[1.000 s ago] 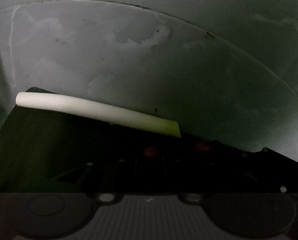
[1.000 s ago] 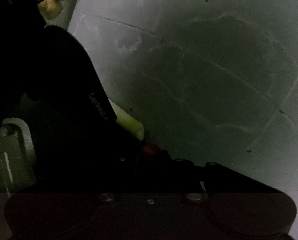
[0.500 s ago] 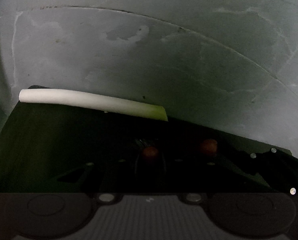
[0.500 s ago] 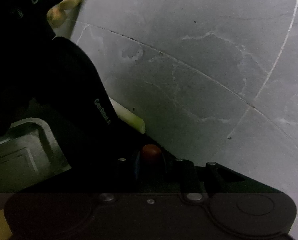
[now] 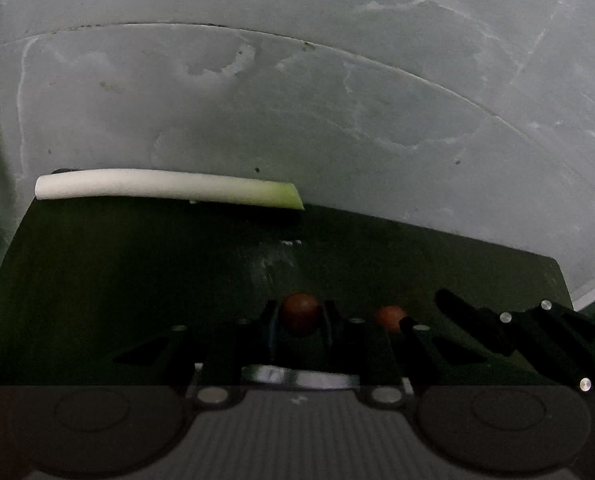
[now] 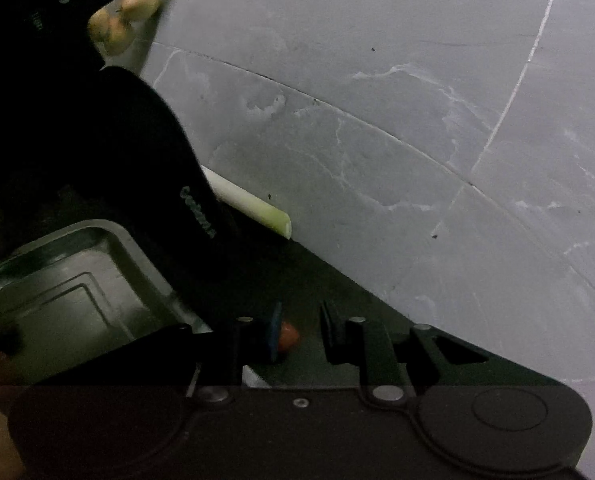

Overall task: Organize fruits
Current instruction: 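Grasp a cherry tomato with the left tool while the right tool grasps the other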

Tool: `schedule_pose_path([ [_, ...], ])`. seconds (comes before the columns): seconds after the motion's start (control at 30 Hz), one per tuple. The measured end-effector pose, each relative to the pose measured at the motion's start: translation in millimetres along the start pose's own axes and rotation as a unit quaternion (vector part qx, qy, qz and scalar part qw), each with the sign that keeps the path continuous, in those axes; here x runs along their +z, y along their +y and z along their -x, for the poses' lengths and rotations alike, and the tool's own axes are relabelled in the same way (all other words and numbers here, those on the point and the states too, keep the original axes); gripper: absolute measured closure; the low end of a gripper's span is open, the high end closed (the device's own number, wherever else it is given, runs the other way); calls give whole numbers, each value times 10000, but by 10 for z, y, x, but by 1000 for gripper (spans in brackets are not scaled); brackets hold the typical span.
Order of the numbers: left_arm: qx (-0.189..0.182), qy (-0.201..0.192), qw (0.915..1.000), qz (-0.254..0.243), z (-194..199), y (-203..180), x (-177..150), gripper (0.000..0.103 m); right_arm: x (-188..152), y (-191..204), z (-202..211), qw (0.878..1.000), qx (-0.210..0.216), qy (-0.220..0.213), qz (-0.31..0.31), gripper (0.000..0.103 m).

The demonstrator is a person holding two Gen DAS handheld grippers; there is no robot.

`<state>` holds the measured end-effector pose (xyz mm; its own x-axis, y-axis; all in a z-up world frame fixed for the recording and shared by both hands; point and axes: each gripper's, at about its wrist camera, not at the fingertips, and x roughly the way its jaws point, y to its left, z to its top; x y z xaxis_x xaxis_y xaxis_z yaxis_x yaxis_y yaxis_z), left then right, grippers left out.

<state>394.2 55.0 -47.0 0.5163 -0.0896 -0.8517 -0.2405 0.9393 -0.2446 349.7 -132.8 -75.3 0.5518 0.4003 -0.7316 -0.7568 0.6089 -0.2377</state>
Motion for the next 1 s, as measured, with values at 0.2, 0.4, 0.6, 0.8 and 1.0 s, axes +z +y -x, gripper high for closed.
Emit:
schedule_pose_path([
  [0.2,-76,69,9999,-117,113,13,-151,79,-94,97,136,9998,-97,150,-67,81],
  [0.4,-99,141,9997,-174,231,56,-285,79,-98,65,20,9987,-152,355,-329,78],
  [0.6,-83,136,9998,-118,273,113,-320,79,-42,-48,-222,9960,61,553,-694,77],
  [0.8,-34,131,9999,-34,247,117,-315,79,-14,-89,-372,9938,272,692,-830,75],
  [1.0,-12,135,9999,47,257,132,-333,79,-10,-47,-440,9927,450,797,-786,75],
])
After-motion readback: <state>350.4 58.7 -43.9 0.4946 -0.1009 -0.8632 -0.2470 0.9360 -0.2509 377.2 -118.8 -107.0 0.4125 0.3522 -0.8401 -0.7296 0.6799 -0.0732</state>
